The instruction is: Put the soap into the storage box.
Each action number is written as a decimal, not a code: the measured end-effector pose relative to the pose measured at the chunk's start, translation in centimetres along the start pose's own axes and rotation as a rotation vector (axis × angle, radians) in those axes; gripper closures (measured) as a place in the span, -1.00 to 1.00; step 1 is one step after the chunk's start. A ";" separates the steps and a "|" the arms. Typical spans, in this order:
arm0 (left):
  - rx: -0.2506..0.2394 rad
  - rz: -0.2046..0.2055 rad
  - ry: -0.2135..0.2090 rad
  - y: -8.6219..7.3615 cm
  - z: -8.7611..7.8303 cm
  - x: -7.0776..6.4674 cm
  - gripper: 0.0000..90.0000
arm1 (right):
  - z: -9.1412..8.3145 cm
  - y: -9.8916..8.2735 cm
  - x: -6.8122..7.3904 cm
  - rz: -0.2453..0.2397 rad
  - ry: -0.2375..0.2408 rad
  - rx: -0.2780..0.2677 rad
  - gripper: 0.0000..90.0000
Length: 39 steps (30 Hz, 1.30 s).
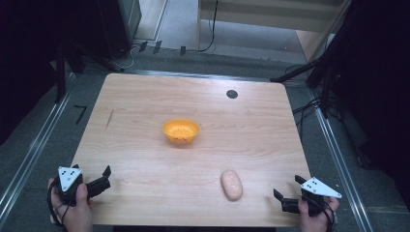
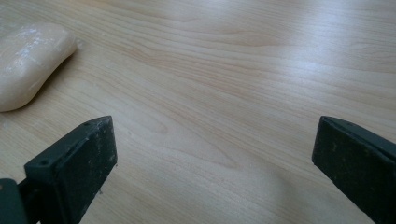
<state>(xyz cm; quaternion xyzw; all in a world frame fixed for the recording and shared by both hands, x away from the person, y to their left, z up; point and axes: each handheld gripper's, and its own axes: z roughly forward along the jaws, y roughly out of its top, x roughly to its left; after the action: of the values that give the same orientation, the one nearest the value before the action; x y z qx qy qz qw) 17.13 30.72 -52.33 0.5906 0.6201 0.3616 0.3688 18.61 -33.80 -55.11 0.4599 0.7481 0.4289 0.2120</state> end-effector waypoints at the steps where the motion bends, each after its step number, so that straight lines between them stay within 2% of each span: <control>1: 0.006 0.023 -0.003 0.0 0.0 -0.2 -1.00 | 0.0 0.0 0.0 -0.001 -0.003 0.001 -0.99; 3: 0.008 0.050 0.002 0.0 0.1 -0.5 -1.00 | 0.0 0.0 0.1 -0.006 -0.011 0.004 -0.99; 4: 0.008 0.050 0.002 0.0 0.1 -0.5 -1.00 | 0.0 0.0 0.1 -0.006 -0.011 0.004 -0.99; 5: -0.010 0.068 -0.003 -0.1 -0.1 -0.6 -1.00 | 0.0 0.0 0.3 -0.019 -0.024 0.007 -0.99; 8: -0.004 0.069 0.014 -0.1 -0.1 -0.7 -1.00 | 0.1 0.1 0.3 0.000 -0.032 0.013 -0.99; 9: 0.011 0.069 0.040 0.0 0.1 -0.8 -0.95 | 0.1 0.1 0.3 0.005 -0.032 0.019 -0.99; 11: 0.022 0.073 0.056 0.0 0.2 -1.0 -0.85 | 0.2 0.3 0.4 0.021 -0.034 0.036 -0.99; 13: 0.022 0.081 0.053 0.0 0.2 -1.0 -0.85 | 0.1 0.7 0.6 0.017 -0.052 0.051 -0.99; 17: 0.021 0.059 0.031 0.0 0.3 -0.7 -0.85 | 0.0 1.8 1.4 0.024 -0.078 0.061 -0.99; 22: 0.032 0.072 0.038 0.1 0.3 -0.8 -0.88 | 0.3 2.7 2.7 0.020 -0.090 0.099 -0.99; 24: 0.036 0.070 0.036 0.1 0.4 -0.9 -1.00 | 0.6 3.0 3.0 0.028 -0.088 0.119 -0.99; 26: 0.036 0.068 0.050 0.1 0.4 -0.9 -1.00 | 0.9 3.3 3.4 0.041 -0.083 0.140 -0.99; 29: 0.036 0.076 0.048 0.1 0.4 -1.0 -1.00 | 1.2 3.7 4.0 0.051 -0.066 0.159 -0.99; 32: 0.040 0.085 0.053 0.1 0.4 -1.1 -1.00 | 1.4 4.0 4.5 0.053 -0.069 0.176 -0.99; 36: 0.044 0.081 0.054 0.1 0.5 -1.0 -1.00 | 2.0 4.7 5.6 0.063 -0.058 0.229 -1.00; 39: 0.046 0.084 0.054 0.1 0.5 -1.0 -1.00 | 2.5 5.1 6.1 0.075 -0.031 0.243 -1.00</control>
<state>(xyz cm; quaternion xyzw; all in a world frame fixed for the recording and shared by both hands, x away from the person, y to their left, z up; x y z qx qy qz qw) 17.67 29.69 -52.42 0.6145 0.6125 0.3784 0.3225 19.95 -26.28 -51.70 0.5162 0.7735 0.3356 0.1502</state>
